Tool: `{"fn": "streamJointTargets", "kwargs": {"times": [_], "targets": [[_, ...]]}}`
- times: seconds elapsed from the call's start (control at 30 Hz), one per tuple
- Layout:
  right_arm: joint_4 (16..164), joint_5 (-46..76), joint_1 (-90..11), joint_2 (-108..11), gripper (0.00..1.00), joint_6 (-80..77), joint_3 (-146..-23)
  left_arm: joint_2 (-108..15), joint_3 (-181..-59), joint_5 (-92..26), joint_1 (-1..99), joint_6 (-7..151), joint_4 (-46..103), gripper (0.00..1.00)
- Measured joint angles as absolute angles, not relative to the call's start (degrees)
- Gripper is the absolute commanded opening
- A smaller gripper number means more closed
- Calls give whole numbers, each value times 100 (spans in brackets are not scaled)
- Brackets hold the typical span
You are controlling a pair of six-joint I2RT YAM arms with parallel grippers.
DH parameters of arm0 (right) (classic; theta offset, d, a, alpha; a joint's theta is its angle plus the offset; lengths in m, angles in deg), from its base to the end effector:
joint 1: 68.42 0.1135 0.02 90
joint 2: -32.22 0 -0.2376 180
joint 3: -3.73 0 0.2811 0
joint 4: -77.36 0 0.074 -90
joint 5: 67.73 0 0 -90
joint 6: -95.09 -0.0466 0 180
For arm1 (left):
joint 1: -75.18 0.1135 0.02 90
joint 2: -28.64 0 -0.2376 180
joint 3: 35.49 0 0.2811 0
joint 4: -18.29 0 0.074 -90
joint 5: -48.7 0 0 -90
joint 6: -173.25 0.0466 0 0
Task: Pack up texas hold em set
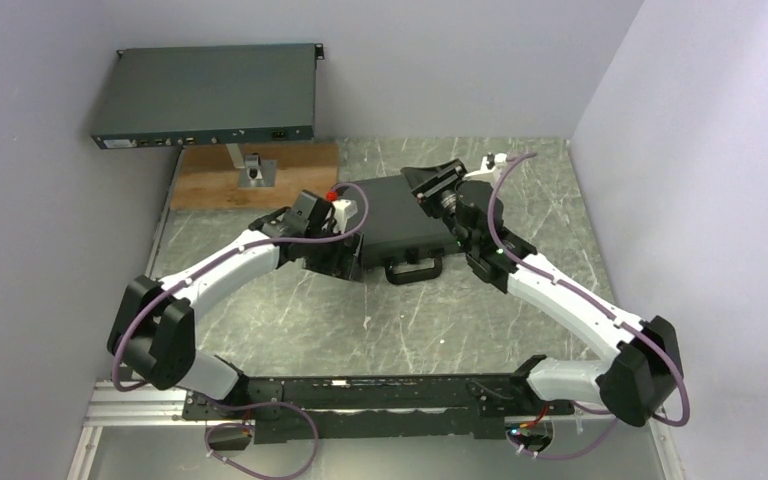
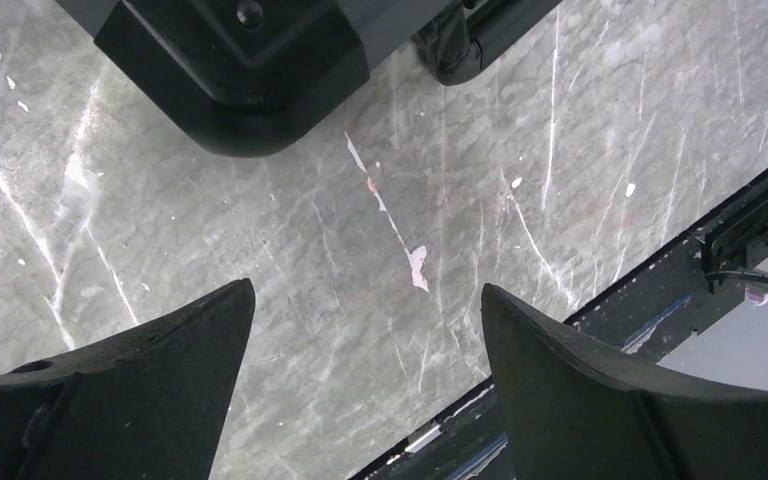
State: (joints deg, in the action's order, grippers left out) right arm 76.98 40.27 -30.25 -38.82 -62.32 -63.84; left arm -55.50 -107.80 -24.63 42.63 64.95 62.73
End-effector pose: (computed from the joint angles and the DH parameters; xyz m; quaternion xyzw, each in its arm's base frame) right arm 0.2774 0.1997 0.3148 0.2851 0.6666 0.4724 0.5012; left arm 0.2767 -0.1925 0.1936 0.1592 0.9344 -0.2485 0.1997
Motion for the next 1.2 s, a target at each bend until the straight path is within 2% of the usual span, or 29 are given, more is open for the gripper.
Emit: {"fn": "streamJointTargets", "kwargs": {"times": [0.1,0.33,0.43,0.57,0.83,1.2], "targets": [[8321,4162,-3112,-3590,56,-6033,-6364,-5362,-10690,-2461,4263,6501,6256,99],[10025,4610,-3197,-2606,71,-5376,-6364,-4477,-10375,-2483,4263,6598,6212,100],[10672,4774,-3204,-2145,83,-5172,-6358,-4059,-10310,-2518,4263,6670,6234,100],[11492,4967,-3204,-1397,92,-5013,-6301,-3528,-10224,-2614,4263,6781,6345,100],[12921,5375,-3213,-40,96,-5045,-6222,-2507,-10161,-3132,4263,6875,6929,100],[14460,5589,-3213,417,98,-5509,-6476,-945,-10146,-3565,4263,6462,7489,100]]}}
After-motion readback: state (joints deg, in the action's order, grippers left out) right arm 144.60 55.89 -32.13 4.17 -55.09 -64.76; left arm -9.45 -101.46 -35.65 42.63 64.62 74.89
